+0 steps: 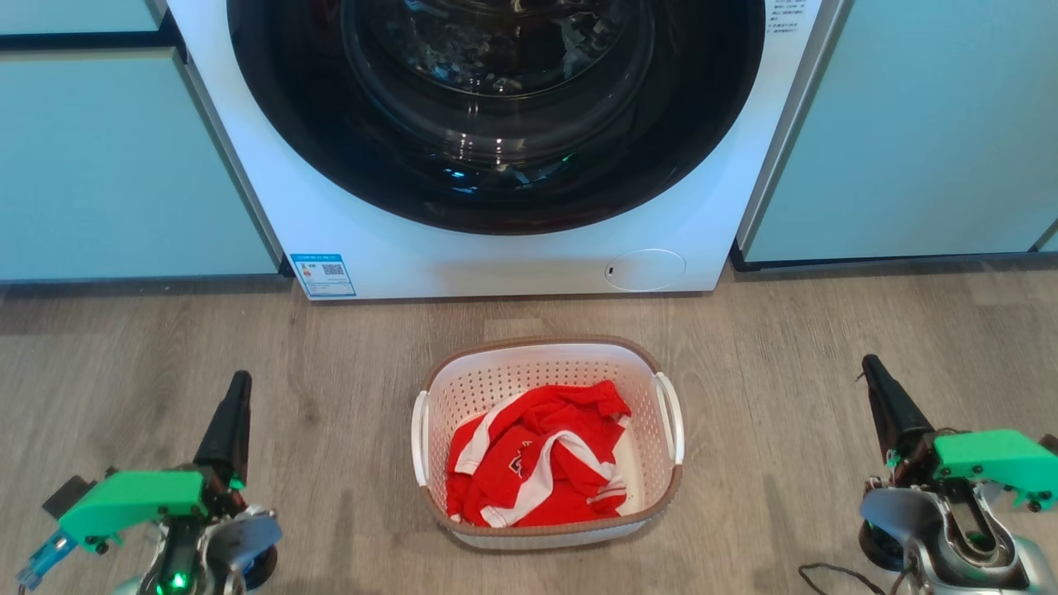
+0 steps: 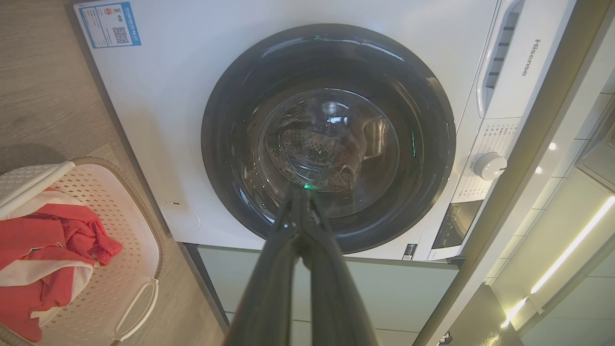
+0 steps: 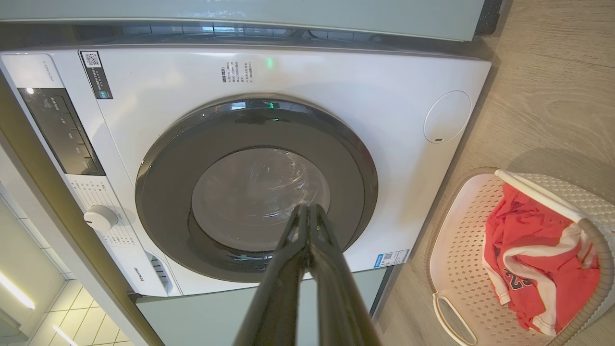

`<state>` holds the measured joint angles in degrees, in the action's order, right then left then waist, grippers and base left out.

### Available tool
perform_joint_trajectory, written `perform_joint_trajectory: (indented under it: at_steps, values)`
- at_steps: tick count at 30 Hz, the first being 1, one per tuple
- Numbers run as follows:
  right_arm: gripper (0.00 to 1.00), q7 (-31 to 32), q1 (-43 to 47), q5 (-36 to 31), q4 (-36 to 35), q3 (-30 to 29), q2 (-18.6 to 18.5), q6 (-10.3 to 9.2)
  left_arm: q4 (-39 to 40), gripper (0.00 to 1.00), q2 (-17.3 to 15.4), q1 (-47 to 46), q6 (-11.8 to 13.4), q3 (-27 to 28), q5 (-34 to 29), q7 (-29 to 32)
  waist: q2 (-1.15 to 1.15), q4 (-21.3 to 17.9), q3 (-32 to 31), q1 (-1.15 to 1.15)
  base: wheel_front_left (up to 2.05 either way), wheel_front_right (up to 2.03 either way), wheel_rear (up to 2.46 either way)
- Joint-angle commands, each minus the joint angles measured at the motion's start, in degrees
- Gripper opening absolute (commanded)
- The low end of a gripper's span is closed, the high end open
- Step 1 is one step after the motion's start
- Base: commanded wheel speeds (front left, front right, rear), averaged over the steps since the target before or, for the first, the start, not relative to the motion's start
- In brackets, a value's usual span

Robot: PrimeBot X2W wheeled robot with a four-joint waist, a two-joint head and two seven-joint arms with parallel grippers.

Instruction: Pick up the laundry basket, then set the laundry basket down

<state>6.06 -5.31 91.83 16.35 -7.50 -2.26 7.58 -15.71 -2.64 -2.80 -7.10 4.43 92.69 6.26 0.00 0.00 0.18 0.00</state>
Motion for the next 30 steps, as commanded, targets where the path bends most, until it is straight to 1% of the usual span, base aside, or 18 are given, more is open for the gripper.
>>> perform_joint_trajectory:
  at_steps: [1,16,17,19,30]
  values:
    - [0.00,0.4,-0.9,0.4,-2.3,1.0,-0.6,-0.09,1.7,0.00,-0.2,-3.4,-0.4,2.1,-0.6,0.3,0.00,0.0,0.0,0.00,0.00,0.00,0.00]
    - [0.00,0.4,-0.9,0.4,-2.3,1.0,-0.6,-0.09,1.7,0.00,-0.2,-3.4,-0.4,2.2,-0.6,0.3,0.00,0.0,0.0,0.00,0.00,0.00,0.00]
    - [1.00,0.0,0.0,0.0,0.2,0.0,0.0,0.00,-0.2,1.00,0.0,0.0,0.1,0.0,0.0,0.0,0.00,0.0,0.0,0.00,0.00,0.00,0.00]
    - [1.00,-0.1,0.1,-0.1,1.2,0.1,0.1,0.00,-1.0,1.00,0.0,0.4,0.1,-0.2,0.0,-0.1,0.00,0.0,0.0,0.00,0.00,0.00,0.00]
    - [1.00,-1.7,-0.1,-1.7,0.2,0.6,-0.1,-0.01,-0.5,1.00,0.0,-0.5,0.0,-0.9,-0.5,-1.3,0.00,0.0,0.0,0.00,0.00,0.00,0.00]
